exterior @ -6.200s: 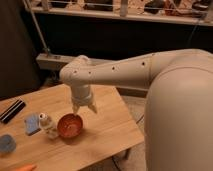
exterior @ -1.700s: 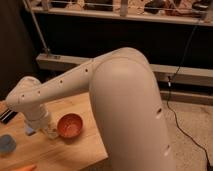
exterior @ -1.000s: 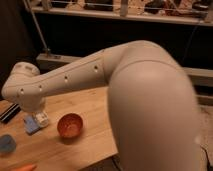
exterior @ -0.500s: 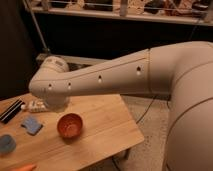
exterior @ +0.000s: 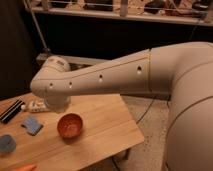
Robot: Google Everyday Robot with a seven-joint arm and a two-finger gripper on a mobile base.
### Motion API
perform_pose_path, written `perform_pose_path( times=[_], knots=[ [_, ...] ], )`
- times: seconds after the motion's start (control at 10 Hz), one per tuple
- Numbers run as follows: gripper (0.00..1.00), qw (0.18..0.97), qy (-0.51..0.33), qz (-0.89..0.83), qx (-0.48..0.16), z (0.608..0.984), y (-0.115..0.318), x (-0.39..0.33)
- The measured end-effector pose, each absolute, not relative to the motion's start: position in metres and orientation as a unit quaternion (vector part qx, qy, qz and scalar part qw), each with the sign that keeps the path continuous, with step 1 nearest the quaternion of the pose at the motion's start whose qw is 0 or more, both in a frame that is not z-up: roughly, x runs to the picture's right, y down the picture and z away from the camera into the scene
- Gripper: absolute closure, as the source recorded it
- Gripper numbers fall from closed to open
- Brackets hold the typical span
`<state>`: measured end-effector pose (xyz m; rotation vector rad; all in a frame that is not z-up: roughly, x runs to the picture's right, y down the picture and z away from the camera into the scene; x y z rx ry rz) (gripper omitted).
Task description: Knock the bottle over
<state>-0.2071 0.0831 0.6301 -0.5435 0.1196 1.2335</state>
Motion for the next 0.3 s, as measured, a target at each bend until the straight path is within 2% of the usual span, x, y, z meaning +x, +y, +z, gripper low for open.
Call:
perform_pose_path(
  times=[0.3],
  knots=[
    [0.95,0.78,0.055,0.571,-0.251,0.6303,0.0825,-0.2068]
  ],
)
